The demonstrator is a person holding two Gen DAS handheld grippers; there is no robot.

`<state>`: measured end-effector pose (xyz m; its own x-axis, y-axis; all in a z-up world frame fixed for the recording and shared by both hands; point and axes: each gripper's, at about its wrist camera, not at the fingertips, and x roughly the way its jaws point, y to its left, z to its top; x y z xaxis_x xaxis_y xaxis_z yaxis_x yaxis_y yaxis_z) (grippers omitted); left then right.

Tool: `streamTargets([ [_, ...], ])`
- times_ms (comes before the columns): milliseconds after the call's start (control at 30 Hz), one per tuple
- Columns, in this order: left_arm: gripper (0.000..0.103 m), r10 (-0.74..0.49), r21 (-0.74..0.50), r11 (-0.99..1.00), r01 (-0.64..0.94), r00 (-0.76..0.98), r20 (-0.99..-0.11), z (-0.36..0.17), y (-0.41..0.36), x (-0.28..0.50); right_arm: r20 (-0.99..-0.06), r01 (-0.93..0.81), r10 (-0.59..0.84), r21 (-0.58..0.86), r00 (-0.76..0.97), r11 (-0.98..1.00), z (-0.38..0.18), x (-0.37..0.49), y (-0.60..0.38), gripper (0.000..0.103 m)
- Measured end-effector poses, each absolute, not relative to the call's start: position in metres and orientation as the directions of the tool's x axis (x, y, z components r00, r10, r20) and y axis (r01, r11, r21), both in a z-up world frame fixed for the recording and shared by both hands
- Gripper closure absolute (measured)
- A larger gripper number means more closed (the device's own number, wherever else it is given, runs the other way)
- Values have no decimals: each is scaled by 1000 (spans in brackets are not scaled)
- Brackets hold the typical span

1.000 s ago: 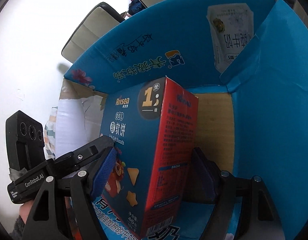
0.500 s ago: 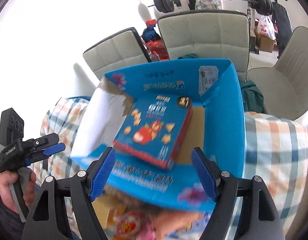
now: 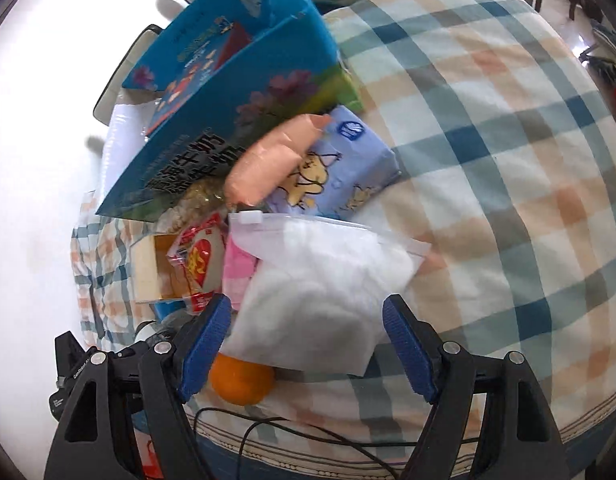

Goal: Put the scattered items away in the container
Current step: 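Grasp the white yogurt bottle with left tool while right tool grasps white bag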

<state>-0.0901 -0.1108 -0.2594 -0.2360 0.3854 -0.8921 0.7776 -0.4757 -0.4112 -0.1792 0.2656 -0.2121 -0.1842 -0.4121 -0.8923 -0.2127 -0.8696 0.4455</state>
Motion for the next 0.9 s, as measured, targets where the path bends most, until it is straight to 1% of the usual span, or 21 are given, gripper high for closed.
streamTargets([
  [67, 9, 351, -385, -529, 756, -218, -911, -262, -104, -100, -889, -250, -419, 455, -184, -855, -217, -182, 267, 22],
  [167, 9, 306, -332, -656, 677, -164, -938, -263, -88, -117, -907, -286, -402, 421, -127, -861, -227, -189, 261, 22],
  [300, 10, 266, -288, -792, 539, -120, -956, -256, -70, -128, -929, -295, -352, 369, -113, -881, -237, -191, 251, 13],
  [367, 10, 266, -283, -823, 492, -106, -958, -253, -62, -130, -925, -312, -364, 379, -106, -871, -247, -189, 250, 8],
  [400, 10, 268, -285, -827, 485, -107, -957, -252, -60, -130, -921, -321, -375, 388, -105, -864, -253, -188, 250, 7],
  [467, 10, 276, -299, -815, 497, -121, -954, -249, -59, -129, -902, -326, -415, 429, -115, -842, -264, -186, 250, 7],
  [533, 10, 284, -311, -805, 505, -131, -950, -246, -56, -128, -884, -320, -450, 465, -125, -825, -269, -183, 250, 15],
  [600, 10, 275, -306, -828, 470, -135, -952, -240, -48, -127, -890, -285, -435, 456, -136, -843, -263, -180, 247, 20],
  [733, 10, 231, -276, -875, 398, -158, -960, -220, -29, -123, -908, -184, -381, 409, -173, -894, -246, -168, 239, 21],
  [900, 11, 236, -312, -878, 362, -238, -942, -175, -20, -128, -894, -135, -370, 411, -252, -902, -219, -151, 245, 21],
])
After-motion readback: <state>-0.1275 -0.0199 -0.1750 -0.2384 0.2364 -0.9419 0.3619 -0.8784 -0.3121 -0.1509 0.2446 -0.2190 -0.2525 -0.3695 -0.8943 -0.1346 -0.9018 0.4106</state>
